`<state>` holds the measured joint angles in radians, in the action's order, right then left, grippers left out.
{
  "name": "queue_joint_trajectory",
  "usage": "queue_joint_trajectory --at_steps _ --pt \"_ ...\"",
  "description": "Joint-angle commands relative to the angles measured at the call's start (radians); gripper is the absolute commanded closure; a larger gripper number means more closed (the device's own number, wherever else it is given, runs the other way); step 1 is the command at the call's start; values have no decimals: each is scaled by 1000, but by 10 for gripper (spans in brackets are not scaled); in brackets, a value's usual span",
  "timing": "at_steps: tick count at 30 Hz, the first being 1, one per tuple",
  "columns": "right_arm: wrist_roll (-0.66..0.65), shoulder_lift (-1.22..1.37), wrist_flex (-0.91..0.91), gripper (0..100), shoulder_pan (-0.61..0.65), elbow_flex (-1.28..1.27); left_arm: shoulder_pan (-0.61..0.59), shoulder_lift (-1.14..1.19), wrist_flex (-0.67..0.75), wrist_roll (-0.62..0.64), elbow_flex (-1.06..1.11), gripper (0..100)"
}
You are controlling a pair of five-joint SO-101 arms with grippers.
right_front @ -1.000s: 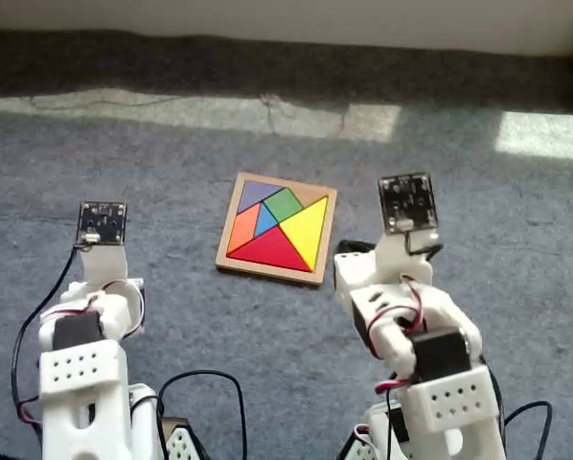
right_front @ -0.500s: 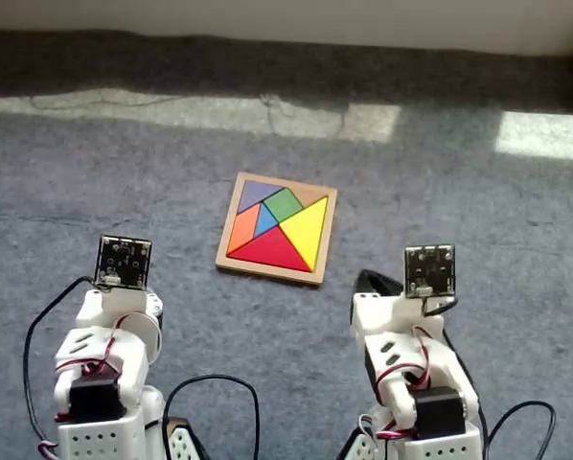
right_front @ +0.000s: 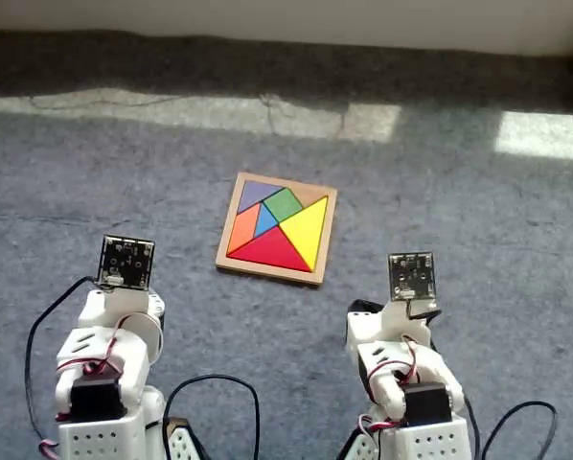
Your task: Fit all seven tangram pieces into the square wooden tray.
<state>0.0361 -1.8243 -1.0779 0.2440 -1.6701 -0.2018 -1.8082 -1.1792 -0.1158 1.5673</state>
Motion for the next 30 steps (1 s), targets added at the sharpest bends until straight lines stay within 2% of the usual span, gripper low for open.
queue_joint_trajectory --at_steps 1,5,9,13,20,30 --pt "-9 -12 -4 993 -13 -127 51 -7 20 -3 27 992" --pt "-9 -12 -25 993 -39 -130 130 -7 71 -5 94 992" --pt "-9 -12 -84 993 -41 -130 153 -4 107 -5 128 992" --pt "-9 -12 -173 993 -41 -130 153 -4 48 -5 128 992" --pt "-9 -12 -177 993 -41 -130 148 -4 -114 -5 128 993" --pt "-9 -12 -177 993 -39 -130 148 -4 -149 -5 128 994"
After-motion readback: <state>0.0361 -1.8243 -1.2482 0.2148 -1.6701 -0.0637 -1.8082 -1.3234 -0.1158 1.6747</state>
